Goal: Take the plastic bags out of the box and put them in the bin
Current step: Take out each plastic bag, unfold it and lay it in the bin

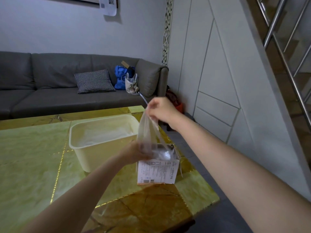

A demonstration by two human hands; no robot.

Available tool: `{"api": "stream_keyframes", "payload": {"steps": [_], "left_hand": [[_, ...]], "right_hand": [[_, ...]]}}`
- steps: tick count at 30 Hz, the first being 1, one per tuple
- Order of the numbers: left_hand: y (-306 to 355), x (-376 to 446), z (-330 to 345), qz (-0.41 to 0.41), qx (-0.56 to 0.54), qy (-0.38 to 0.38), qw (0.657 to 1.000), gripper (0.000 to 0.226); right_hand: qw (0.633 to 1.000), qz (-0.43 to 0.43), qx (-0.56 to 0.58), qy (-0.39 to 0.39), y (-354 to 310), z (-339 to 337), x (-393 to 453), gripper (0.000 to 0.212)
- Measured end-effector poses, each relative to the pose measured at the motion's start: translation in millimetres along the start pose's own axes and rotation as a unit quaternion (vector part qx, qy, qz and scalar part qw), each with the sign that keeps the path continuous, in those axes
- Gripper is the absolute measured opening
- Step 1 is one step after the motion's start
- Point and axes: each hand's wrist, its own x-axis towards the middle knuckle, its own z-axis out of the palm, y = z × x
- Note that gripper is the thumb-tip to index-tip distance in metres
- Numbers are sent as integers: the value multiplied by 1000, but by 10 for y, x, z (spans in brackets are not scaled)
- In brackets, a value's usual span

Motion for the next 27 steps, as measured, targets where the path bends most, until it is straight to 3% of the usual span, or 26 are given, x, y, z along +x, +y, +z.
{"api": "stream_keyframes", "payload": {"steps": [2,4,7,10,14,16,18,20,21,24,27], "left_hand": [[49,-24,-46,7,-63,-8,998,24],[134,-67,-151,7,-161,-3,987,22],[156,-103,-383,11,-319,36,947,27],[159,-179,-579,4,-401,64,914,23],[167,-221,-739,-33,-429,84,899,36],[185,-256,-800,-30,-413,21,910,60],[260,-294,-788,-26,-328,-38,943,77],[317,-293,-701,-34,-210,-44,976,61],[312,-273,-665,-38,-182,-9,982,48],[255,-238,-647,-42,-252,92,962,25],[188,-259,-711,-94,-297,114,943,13]], "right_hand": [[996,-15,67,52,-127,-105,107,21],[997,-16,67,48,-189,-161,157,19],[997,-4,70,38,-161,-154,157,22],[997,6,60,38,-98,-110,135,28],[1000,-4,-2,7,-114,-66,75,29],[999,-10,-34,-5,-161,-45,52,35],[998,-16,-57,-19,-215,-22,29,40],[997,-23,-56,-44,-253,14,13,40],[997,-26,-53,-55,-270,33,6,38],[996,-43,-64,-49,-293,46,1,29],[990,-76,-115,4,-271,-36,20,25]]}}
